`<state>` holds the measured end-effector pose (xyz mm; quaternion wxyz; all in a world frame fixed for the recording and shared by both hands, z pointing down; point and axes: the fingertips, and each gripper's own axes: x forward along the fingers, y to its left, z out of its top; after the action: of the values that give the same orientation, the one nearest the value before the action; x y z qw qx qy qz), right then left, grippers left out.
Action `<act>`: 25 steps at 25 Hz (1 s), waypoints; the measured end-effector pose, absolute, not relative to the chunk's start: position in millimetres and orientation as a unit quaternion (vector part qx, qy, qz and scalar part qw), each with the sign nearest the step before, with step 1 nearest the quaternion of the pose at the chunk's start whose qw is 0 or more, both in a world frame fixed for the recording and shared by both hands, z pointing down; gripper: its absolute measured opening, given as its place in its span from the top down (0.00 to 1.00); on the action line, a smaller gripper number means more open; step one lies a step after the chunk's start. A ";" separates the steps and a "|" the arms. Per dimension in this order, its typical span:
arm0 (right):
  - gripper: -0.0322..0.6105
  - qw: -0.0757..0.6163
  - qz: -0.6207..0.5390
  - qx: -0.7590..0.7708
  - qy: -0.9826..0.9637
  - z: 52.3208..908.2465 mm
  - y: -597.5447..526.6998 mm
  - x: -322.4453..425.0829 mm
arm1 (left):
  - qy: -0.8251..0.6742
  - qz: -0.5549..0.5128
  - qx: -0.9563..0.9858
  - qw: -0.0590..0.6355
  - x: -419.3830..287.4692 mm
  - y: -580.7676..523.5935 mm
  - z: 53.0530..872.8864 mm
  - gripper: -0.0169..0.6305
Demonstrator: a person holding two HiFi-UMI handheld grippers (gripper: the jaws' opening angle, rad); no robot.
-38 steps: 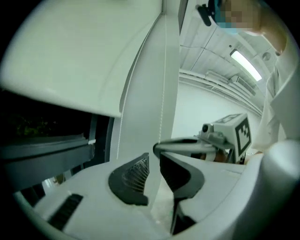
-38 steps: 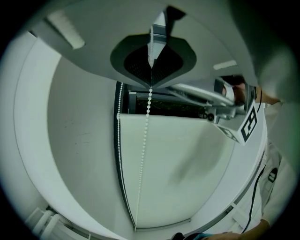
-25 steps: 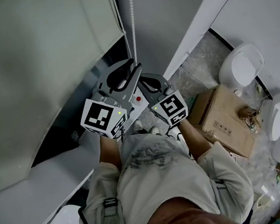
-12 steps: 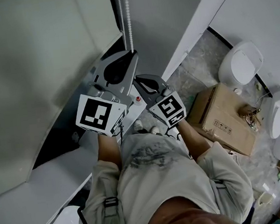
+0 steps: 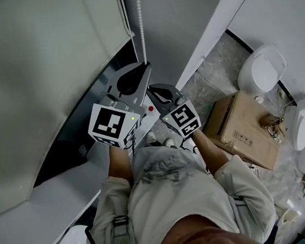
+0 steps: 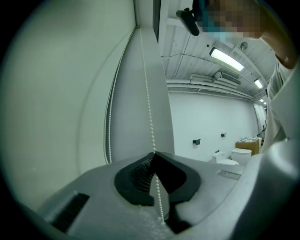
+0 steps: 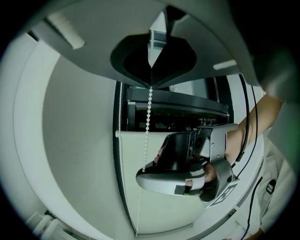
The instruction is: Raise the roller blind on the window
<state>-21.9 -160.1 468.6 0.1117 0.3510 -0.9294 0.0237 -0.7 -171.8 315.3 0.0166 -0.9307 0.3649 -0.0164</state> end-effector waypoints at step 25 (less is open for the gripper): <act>0.93 0.161 0.158 0.322 -0.919 574.8 -142.4 -14.0 | 0.353 -0.074 -0.929 -0.087 0.3 -164.8 422.8 0.96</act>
<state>-14.0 -142.4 574.8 0.1608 0.3224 -0.9193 0.1582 0.3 -164.8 422.8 -0.0870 -0.9289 0.3525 -0.0735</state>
